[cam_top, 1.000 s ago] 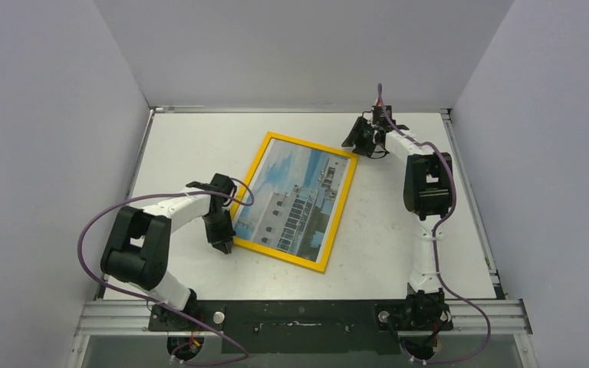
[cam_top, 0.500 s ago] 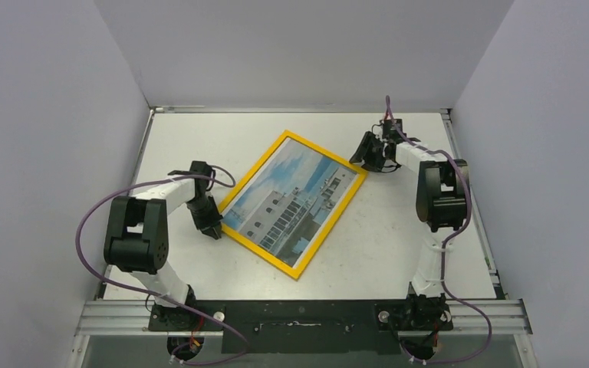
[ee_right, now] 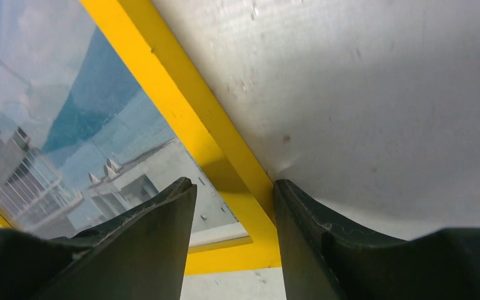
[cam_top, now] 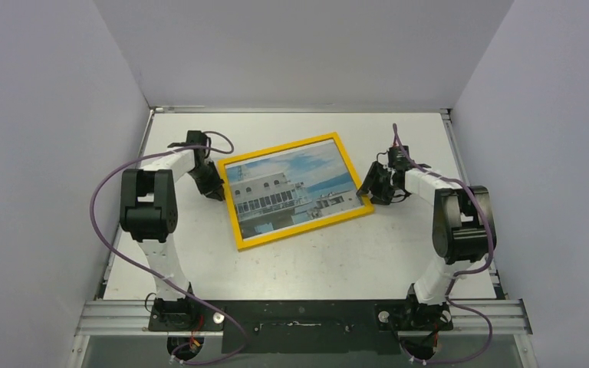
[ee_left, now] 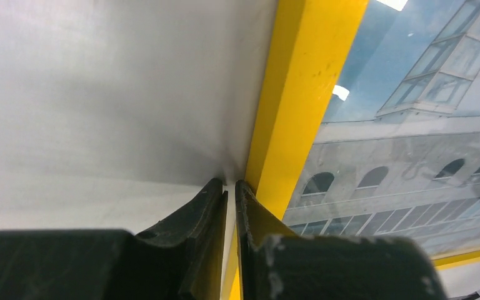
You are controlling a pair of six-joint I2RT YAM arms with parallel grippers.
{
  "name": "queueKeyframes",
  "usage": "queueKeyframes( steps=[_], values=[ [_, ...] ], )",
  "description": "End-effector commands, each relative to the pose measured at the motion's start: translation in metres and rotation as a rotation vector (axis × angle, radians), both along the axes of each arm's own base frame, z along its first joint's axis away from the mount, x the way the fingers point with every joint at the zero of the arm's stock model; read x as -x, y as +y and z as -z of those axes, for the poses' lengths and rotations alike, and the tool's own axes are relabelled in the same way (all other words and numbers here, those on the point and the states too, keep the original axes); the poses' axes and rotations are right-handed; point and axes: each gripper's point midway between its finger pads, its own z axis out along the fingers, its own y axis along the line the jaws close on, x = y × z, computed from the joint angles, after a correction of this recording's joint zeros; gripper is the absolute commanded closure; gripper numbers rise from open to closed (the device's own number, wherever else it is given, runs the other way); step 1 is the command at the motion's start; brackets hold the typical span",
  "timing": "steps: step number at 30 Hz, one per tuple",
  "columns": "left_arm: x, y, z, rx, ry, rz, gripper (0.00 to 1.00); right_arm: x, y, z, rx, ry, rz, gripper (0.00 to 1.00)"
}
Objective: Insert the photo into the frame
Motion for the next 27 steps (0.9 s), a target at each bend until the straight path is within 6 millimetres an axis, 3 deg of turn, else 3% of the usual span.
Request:
queueKeyframes(
  steps=[1,4,9,14,17,20,21,22,23,24,27],
  values=[
    [-0.051,-0.032,-0.018,0.148,-0.134,0.057,0.89,0.014,0.019,-0.029,-0.056,-0.044,-0.001,0.51],
    [-0.066,-0.031,-0.024,0.139,-0.159,0.059,0.88,0.015,0.010,-0.035,-0.009,-0.056,0.020,0.51],
    [-0.070,-0.002,-0.031,-0.009,-0.163,0.020,0.84,0.004,-0.020,-0.063,0.151,-0.112,0.096,0.49],
    [-0.059,0.031,-0.047,-0.124,-0.185,-0.039,0.73,-0.002,-0.056,-0.113,0.313,-0.228,0.202,0.41],
    [-0.051,0.042,-0.077,-0.171,-0.259,-0.055,0.66,-0.001,-0.071,-0.143,0.372,-0.297,0.234,0.36],
    [-0.040,0.043,-0.114,-0.174,-0.364,-0.058,0.54,0.004,-0.081,-0.165,0.422,-0.359,0.250,0.31],
    [-0.037,0.043,-0.127,-0.171,-0.407,-0.063,0.45,0.007,-0.084,-0.175,0.432,-0.390,0.258,0.28],
    [-0.030,0.042,-0.138,-0.170,-0.443,-0.066,0.34,0.009,-0.086,-0.181,0.445,-0.412,0.268,0.26],
    [-0.024,0.043,-0.150,-0.172,-0.481,-0.071,0.08,0.011,-0.089,-0.187,0.455,-0.429,0.279,0.24],
    [-0.018,0.044,-0.162,-0.175,-0.519,-0.078,0.03,0.014,-0.091,-0.194,0.463,-0.447,0.289,0.20],
    [0.000,0.046,-0.196,-0.192,-0.646,-0.091,0.03,0.021,-0.094,-0.208,0.474,-0.483,0.309,0.14]
  ],
)
